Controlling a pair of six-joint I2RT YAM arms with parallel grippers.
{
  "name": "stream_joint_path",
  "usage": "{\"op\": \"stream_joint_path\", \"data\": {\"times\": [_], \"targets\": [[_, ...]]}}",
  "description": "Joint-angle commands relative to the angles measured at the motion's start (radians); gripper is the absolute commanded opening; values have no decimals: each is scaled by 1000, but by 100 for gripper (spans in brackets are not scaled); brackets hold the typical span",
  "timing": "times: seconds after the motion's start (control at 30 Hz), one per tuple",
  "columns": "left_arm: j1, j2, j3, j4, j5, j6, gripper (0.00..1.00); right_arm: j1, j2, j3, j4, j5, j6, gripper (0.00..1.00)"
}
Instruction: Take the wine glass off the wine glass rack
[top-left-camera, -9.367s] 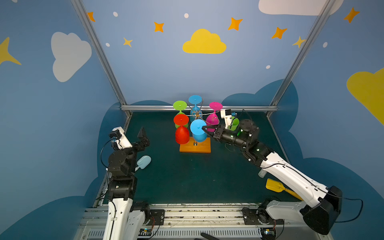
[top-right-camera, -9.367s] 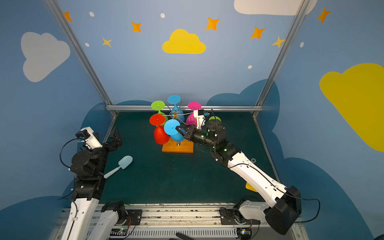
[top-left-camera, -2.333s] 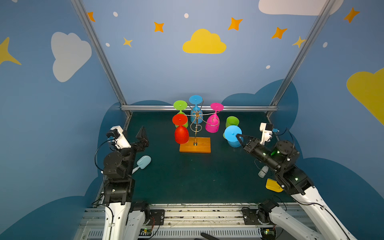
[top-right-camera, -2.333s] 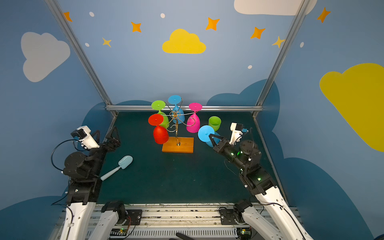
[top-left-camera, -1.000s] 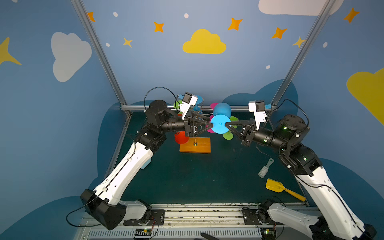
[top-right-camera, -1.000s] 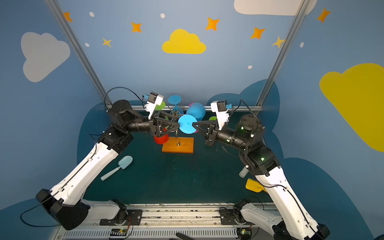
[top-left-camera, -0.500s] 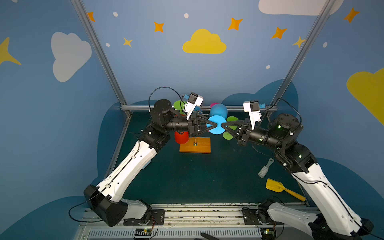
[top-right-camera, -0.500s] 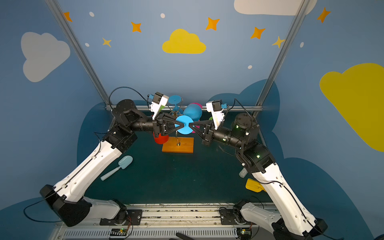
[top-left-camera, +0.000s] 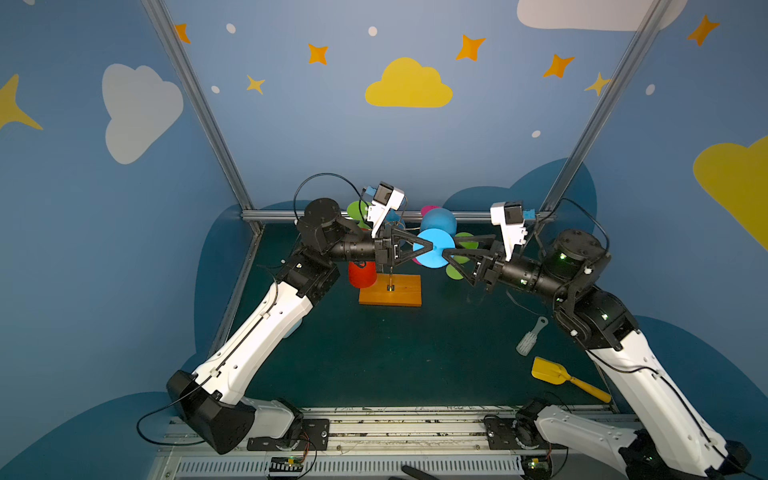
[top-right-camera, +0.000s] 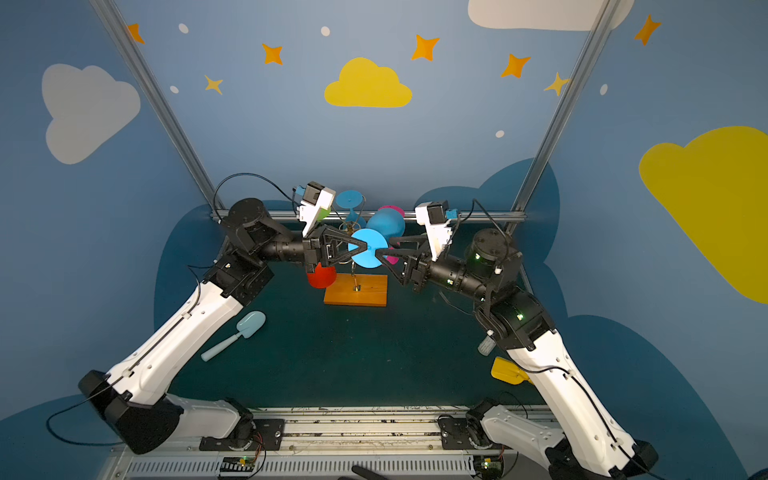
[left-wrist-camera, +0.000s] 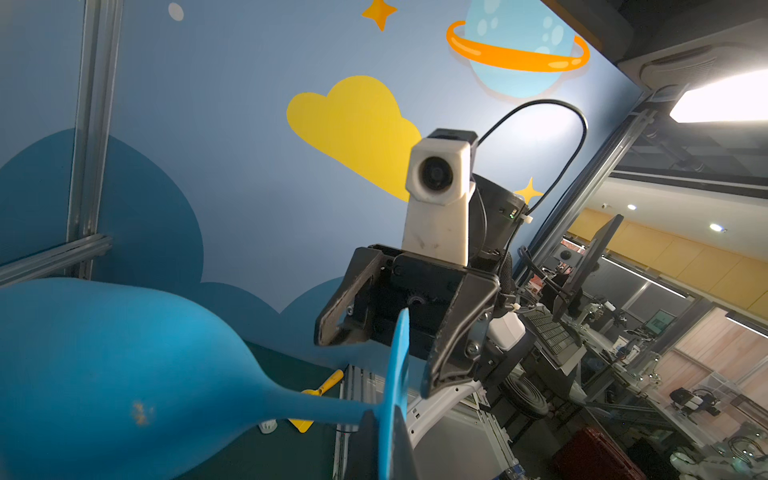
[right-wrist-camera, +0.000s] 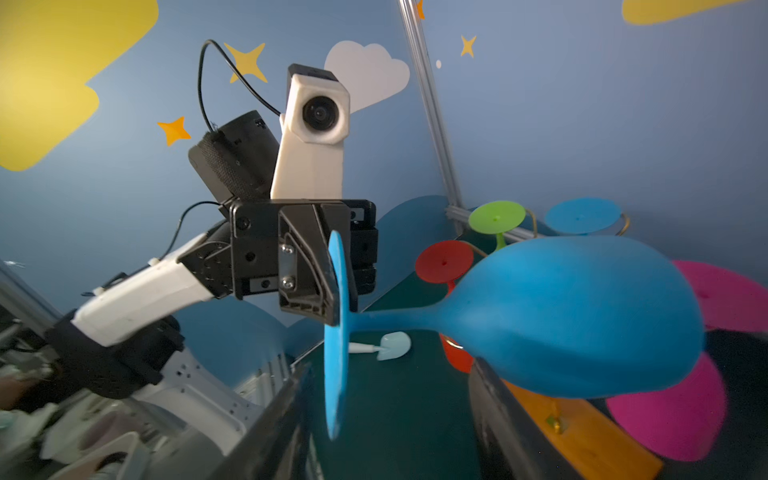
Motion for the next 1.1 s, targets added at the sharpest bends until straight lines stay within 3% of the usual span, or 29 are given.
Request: {"op": "stream_joint_path", "data": {"times": [0.0, 0.1, 0.23, 0.47, 0.6, 1.07], "targets": [[22, -33, -8, 80, 14, -83, 3, 0, -98, -73, 60, 133, -116, 72], [36, -35, -17, 89, 5, -116, 3, 1, -159, -165, 135, 239, -198, 81], [51, -29, -17, 120, 7, -186, 3, 1, -168, -237, 213, 260, -346, 84], [61, -21, -21, 121, -8, -233, 3, 2, -135, -341, 441, 176, -556, 86], [63, -21, -19, 114, -16, -249, 3, 4, -74, -313, 466, 108, -630, 87], [66, -26, -19, 126, -14, -290, 3, 6, 156, -187, 557, 47, -681, 88]]}}
